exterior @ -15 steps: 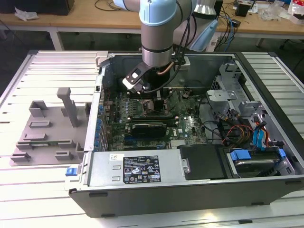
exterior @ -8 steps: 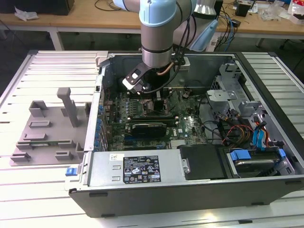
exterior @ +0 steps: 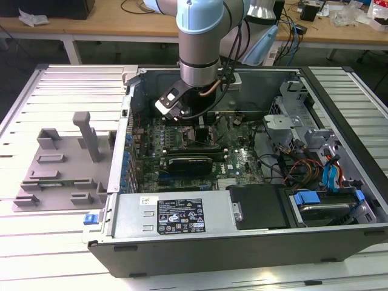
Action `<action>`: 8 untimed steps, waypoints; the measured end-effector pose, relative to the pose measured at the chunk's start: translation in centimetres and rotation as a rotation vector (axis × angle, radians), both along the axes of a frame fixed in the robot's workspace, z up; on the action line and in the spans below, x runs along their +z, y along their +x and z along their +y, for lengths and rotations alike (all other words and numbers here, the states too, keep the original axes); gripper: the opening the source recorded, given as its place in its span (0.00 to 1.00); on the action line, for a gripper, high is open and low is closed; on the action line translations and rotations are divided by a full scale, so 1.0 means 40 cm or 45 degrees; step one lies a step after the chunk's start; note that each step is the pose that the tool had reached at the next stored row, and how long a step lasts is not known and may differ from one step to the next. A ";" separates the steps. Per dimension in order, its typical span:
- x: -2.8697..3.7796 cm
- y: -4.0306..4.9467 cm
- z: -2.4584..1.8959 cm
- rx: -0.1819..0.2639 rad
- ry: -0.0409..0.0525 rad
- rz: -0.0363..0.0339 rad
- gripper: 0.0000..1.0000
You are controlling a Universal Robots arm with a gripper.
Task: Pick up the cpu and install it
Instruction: 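Place the cpu into insertion slot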
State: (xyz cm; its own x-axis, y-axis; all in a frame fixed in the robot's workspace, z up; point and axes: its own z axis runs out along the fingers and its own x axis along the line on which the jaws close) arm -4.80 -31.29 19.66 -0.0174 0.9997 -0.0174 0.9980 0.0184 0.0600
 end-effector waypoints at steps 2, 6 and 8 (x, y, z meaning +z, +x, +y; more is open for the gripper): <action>0.000 0.000 0.000 0.000 0.000 0.0000 0.55; -0.001 0.000 0.000 0.009 0.000 0.0002 0.55; -0.001 0.000 0.000 0.007 0.000 0.0001 0.55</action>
State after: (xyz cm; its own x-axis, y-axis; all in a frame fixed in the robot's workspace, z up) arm -4.80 -31.29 19.62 -0.0228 0.9996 -0.0175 0.9979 0.0238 0.0599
